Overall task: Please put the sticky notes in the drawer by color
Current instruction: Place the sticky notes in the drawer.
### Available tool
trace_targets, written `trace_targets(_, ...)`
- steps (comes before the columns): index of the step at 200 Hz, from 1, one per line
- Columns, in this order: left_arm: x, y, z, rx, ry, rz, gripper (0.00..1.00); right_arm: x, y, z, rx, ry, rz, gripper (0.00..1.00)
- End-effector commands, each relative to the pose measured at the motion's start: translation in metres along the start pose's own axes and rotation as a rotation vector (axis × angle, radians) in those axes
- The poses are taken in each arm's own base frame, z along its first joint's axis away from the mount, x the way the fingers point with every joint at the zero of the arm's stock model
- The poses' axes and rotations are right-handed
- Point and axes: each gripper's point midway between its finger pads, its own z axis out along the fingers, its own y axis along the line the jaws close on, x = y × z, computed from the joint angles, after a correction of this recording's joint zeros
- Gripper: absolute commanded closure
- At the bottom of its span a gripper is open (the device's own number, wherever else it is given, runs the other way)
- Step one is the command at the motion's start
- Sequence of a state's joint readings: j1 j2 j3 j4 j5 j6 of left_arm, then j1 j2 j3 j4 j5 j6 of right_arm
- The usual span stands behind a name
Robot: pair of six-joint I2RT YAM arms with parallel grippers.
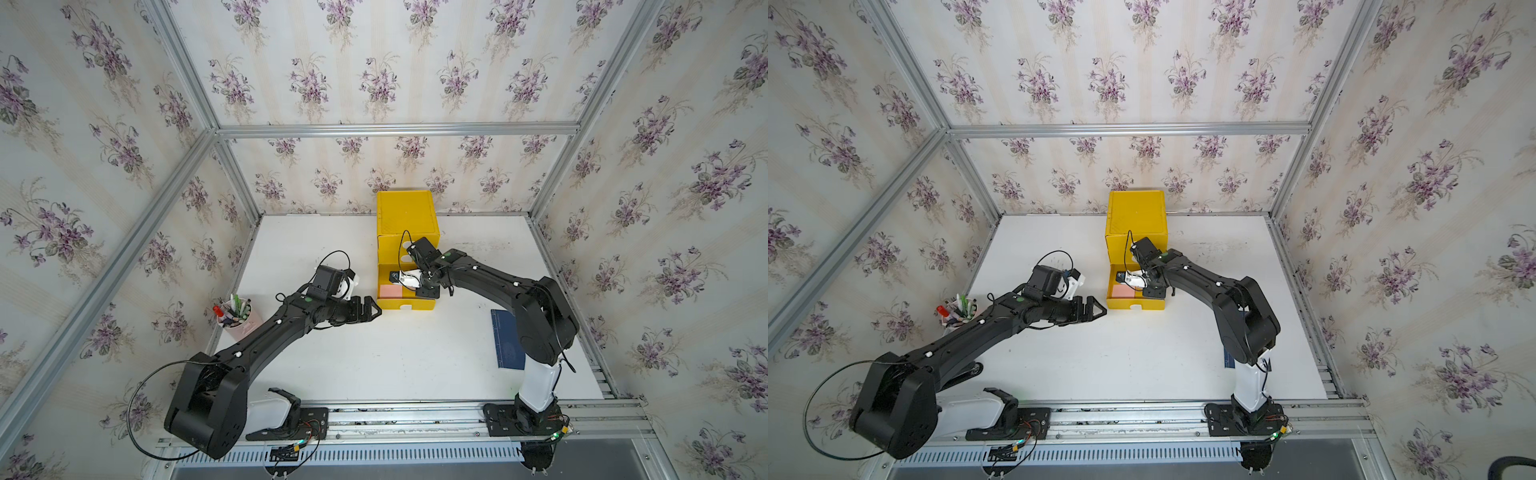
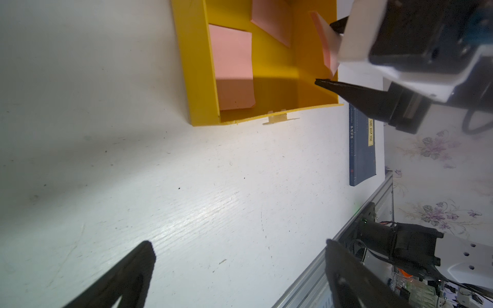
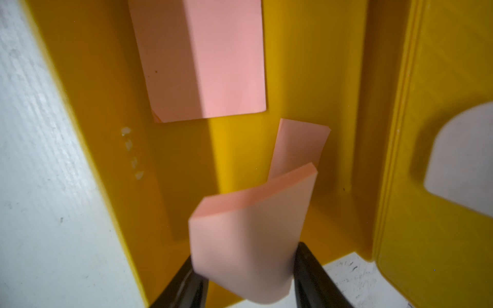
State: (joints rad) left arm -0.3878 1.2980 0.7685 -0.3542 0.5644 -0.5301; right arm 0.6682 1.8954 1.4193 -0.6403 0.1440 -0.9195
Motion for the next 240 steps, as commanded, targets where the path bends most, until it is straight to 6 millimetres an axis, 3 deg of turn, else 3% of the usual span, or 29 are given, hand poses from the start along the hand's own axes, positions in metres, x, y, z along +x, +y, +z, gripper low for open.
trace_targets(1, -0.005, -0.004, 0.001, 0.017, -0.010, 0.022, 0.03, 0.001, 0.001, -0.002, -0.004, -0.002, 0.001, 0.44)
trace_targets(46, -0.006, -0.004, 0.003, 0.022, -0.010, 0.024, 0.02, 0.007, 0.001, 0.006, 0.003, 0.016, -0.005, 0.42)
trace_targets(141, -0.008, -0.004, 0.005, 0.025, -0.007, 0.023, 0.02, 0.005, -0.008, -0.003, 0.056, -0.004, -0.003, 0.35)
trace_targets(186, -0.014, -0.010, 0.000, 0.030, -0.024, 0.029, 0.02, 0.001, -0.019, -0.027, 0.110, -0.045, 0.030, 0.35)
trace_targets(219, -0.059, -0.041, -0.032, 0.082, -0.151, 0.066, 0.02, -0.017, -0.023, -0.081, 0.123, -0.238, 0.267, 0.36)
trace_targets(240, -0.103, -0.061, -0.058, 0.085, -0.235, 0.112, 0.03, -0.034, 0.009, -0.106, -0.035, -0.432, 0.453, 0.38)
